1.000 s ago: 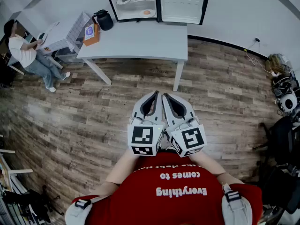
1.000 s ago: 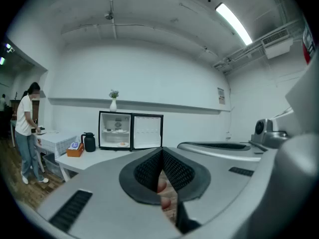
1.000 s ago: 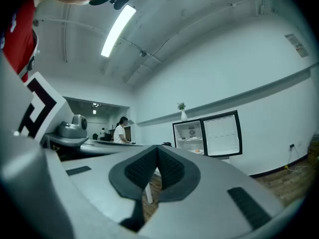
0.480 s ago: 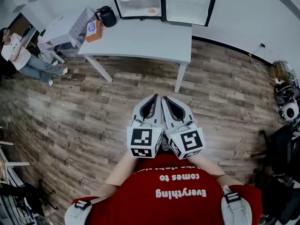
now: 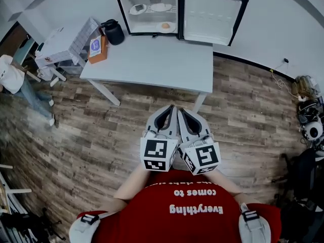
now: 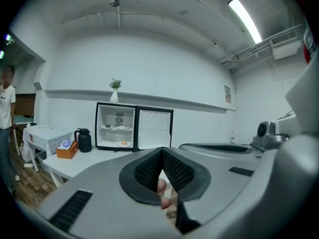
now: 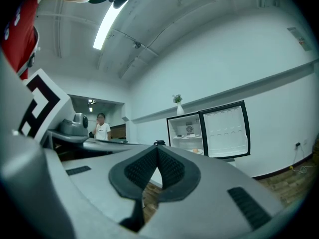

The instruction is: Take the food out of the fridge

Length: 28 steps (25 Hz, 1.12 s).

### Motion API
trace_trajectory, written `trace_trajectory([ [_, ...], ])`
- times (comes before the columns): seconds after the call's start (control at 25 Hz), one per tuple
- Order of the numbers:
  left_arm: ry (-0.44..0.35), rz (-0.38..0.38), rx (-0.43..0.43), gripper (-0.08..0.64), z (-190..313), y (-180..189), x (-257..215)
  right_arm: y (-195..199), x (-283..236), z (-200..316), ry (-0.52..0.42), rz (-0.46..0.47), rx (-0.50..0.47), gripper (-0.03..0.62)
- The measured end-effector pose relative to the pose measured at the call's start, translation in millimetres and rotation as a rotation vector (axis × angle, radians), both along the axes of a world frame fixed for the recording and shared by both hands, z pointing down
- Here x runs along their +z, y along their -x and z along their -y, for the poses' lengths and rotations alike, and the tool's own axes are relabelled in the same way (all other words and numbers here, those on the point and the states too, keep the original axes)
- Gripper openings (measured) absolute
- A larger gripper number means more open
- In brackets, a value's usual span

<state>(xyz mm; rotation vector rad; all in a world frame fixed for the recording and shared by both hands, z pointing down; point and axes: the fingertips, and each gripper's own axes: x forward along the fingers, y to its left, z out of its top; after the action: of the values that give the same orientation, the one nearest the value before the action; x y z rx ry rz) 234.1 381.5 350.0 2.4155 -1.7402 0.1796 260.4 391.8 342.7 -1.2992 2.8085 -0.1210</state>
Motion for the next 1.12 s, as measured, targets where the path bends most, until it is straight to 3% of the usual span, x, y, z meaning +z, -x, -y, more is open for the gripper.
trace_trajectory([
  [0.48,-0.046,0.041,0.051,0.006,198,118,-39,119,-33,200,-0.033,0.033,0.048,0.014],
  [1.12,0.068,-0.036,0.053,0.006,301,196,10,197,12,308,0.082,-0.039,0.029,0.014],
])
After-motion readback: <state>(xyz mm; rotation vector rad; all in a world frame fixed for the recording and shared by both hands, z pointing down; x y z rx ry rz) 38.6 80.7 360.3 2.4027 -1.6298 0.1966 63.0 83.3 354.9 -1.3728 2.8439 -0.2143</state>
